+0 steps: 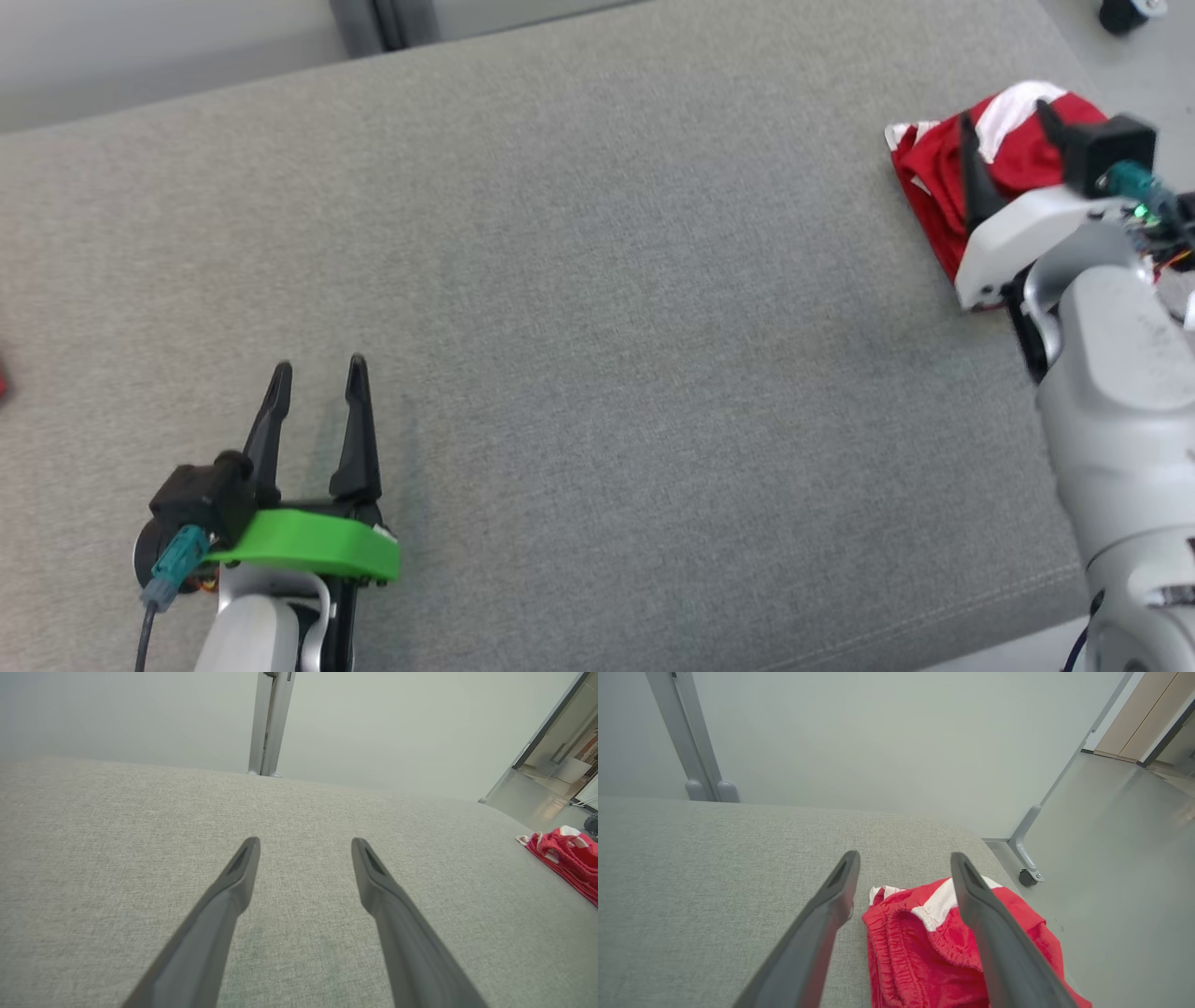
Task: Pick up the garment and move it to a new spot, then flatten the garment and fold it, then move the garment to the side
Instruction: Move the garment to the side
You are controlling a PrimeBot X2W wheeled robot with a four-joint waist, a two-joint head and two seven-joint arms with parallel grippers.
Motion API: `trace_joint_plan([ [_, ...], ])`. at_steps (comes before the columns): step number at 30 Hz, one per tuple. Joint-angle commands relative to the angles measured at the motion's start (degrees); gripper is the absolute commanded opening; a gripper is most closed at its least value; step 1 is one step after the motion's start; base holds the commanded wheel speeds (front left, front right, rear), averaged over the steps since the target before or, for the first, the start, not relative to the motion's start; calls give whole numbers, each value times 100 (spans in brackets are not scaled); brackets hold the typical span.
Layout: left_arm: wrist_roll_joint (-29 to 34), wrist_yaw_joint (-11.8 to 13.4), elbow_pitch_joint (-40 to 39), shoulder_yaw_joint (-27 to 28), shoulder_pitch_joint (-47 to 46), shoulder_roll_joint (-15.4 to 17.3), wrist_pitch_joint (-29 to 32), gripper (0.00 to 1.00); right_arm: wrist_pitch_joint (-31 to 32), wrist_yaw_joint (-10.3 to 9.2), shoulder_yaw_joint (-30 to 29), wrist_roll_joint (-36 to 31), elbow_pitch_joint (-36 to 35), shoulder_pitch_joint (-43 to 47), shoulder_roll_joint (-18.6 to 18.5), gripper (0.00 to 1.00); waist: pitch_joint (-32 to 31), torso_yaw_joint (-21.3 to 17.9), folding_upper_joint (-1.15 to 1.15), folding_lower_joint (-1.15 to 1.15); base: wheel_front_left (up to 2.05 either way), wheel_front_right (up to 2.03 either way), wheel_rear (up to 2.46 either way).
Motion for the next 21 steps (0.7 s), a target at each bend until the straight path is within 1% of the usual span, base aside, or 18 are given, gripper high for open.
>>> trace_joint_plan([
  [1,-33,-26,60,66,157,-27,-2,100,-21,-8,56,90,-170,270,51,100,-506,334,0,0,0,0,0],
  [5,-27,-26,169,212,416,-56,-1,100,-22,-8,246,287,-676,889,270,100,-818,560,0,0,0,0,0],
  [10,-74,-26,237,314,783,-88,-1,100,-23,-8,499,522,-1254,1633,435,100,-1109,819,0,0,0,0,0],
  [15,-40,-27,246,327,1096,-103,-1,100,-23,-8,604,771,-1776,2357,494,100,-1340,1003,0,0,0,0,0],
  [18,-19,-27,233,285,1256,-109,-1,100,-23,-8,745,1169,-2083,2842,501,100,-1480,1086,0,0,0,0,0],
  [21,-74,-11,166,237,1367,-111,-1,100,-22,-8,836,1432,-2361,3286,498,100,-1559,1109,0,0,0,0,0],
])
